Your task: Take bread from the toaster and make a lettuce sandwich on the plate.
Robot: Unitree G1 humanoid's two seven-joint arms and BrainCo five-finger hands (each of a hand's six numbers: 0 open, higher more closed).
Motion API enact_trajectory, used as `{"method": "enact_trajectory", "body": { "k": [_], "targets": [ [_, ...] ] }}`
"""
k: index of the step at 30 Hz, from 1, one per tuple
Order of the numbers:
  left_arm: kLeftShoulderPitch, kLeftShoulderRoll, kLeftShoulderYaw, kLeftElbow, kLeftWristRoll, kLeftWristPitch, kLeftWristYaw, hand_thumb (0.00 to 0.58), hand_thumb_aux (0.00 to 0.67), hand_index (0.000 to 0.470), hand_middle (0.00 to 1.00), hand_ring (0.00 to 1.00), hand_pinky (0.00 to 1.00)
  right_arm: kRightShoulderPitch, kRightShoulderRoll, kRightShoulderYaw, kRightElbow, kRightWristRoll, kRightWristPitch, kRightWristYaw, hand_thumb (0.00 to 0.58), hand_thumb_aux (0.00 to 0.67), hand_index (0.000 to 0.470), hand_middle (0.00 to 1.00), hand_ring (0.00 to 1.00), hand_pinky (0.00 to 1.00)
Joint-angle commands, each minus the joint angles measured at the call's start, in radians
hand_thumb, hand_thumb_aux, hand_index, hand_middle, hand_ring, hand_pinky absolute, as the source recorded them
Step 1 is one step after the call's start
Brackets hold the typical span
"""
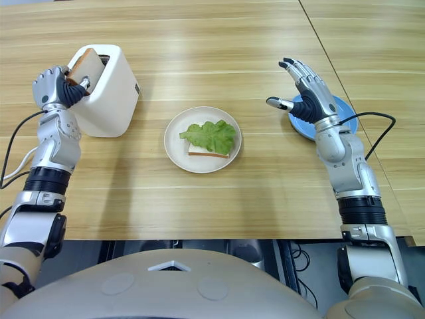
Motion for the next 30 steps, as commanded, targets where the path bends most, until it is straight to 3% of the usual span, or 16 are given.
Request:
{"method": "enact_trajectory", "body": {
  "k": [1, 5, 9, 12, 15, 18, 23, 30],
  "targets": [
    [0.025, 0.004, 0.018, -0.092, -0.004, -0.026, 0.065, 0.580, 0.670, 0.460, 1.00, 1.00, 1.00, -0.003, 0.006, 0.011, 0.018, -0.003, 0.000, 0.003, 0.000, 0.000, 0.000, 0.00, 0.00, 0.00],
    [0.053, 0.003, 0.041, -0.217, 0.007, -0.079, 0.165, 0.580, 0.670, 0.460, 1.00, 1.00, 1.00, -0.006, 0.006, 0.015, 0.029, -0.010, -0.001, -0.001, 0.000, 0.000, 0.000, 0.00, 0.00, 0.00],
    [0.128, -0.018, 0.120, -0.495, -0.038, -0.267, 0.322, 0.580, 0.670, 0.460, 1.00, 1.00, 1.00, -0.010, 0.004, 0.011, 0.040, -0.004, -0.004, -0.006, 0.000, 0.000, 0.000, 0.00, 0.00, 0.00],
    [0.122, -0.074, 0.155, -0.506, -0.260, -0.373, 0.216, 0.580, 0.670, 0.460, 1.00, 1.00, 1.00, -0.014, 0.006, 0.008, 0.048, 0.002, -0.005, -0.009, 0.000, 0.000, 0.000, 0.00, 0.00, 0.00],
    [0.079, -0.155, 0.130, -0.392, -0.532, -0.424, -0.018, 0.580, 0.670, 0.460, 1.00, 1.00, 1.00, -0.017, 0.035, -0.015, 0.063, 0.098, -0.021, 0.021, 0.000, 0.000, 0.000, 0.00, 0.00, 0.00],
    [0.043, -0.240, 0.116, -0.240, -0.759, -0.393, -0.271, 0.580, 0.670, 0.460, 1.00, 1.00, 1.00, -0.024, 0.054, -0.041, 0.082, 0.172, -0.028, 0.041, 0.000, 0.000, 0.000, 0.00, 0.00, 0.00],
    [-0.022, -0.274, 0.033, 0.098, -0.817, -0.353, -0.578, 0.580, 0.670, 0.460, 1.00, 1.00, 1.00, -0.032, 0.069, -0.075, 0.113, 0.273, -0.032, 0.072, 0.000, 0.000, 0.000, 0.00, 0.00, 0.00],
    [-0.101, -0.346, -0.059, 0.359, -0.777, -0.394, -0.752, 0.580, 0.670, 0.460, 1.00, 1.00, 1.00, -0.037, 0.086, -0.068, 0.138, 0.293, -0.039, 0.102, 0.000, 0.000, 0.000, 0.00, 0.00, 0.00]
  ]
}}
